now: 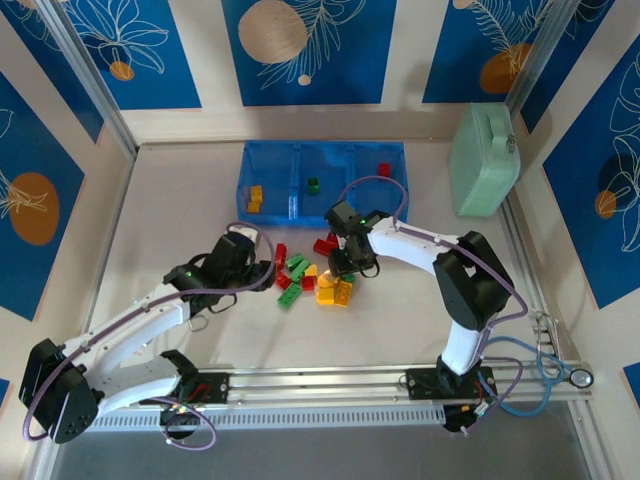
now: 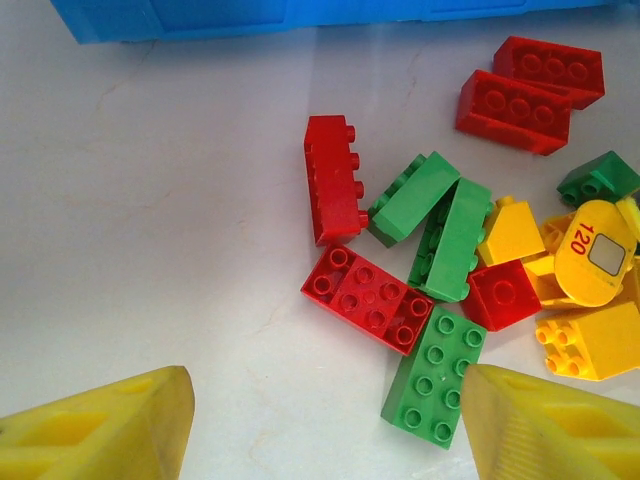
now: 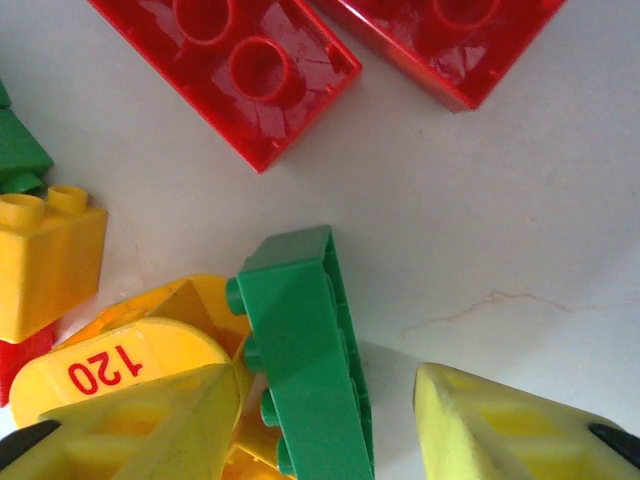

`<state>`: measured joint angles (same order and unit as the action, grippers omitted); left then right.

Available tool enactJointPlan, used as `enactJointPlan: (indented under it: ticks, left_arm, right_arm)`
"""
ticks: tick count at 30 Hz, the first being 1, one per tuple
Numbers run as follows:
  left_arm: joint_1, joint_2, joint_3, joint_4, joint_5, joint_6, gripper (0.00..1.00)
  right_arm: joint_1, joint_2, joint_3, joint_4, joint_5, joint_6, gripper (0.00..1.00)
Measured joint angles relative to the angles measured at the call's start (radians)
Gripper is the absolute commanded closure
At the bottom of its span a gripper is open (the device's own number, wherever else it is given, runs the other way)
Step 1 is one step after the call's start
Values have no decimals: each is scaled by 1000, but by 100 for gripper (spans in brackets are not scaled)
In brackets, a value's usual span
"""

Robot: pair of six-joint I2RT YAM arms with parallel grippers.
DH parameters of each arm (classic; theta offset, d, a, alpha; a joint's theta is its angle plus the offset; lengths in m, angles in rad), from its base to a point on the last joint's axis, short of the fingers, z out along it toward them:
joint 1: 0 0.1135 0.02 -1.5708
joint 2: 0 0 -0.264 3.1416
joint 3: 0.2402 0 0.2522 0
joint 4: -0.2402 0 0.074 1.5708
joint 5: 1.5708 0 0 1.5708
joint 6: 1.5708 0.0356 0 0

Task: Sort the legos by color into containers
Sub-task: Pick up the lego from the center of the table.

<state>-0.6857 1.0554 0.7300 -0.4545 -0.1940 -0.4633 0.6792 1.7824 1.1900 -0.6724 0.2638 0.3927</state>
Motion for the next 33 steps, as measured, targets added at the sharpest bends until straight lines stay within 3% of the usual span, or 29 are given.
enactJointPlan:
  ticks: [12,24,33]
  left_arm:
    - [0,0,0,3,-2,-3,30]
    - [0,0,0,3,-11,-2,31]
    - [0,0,-1,5,-18,-3,31]
  right_arm:
    - [-8,14,15,21,2,8,51]
    - [-42,-132,-68,63,-52,7,48]
    - [-37,-93,-75,63,-51,7,49]
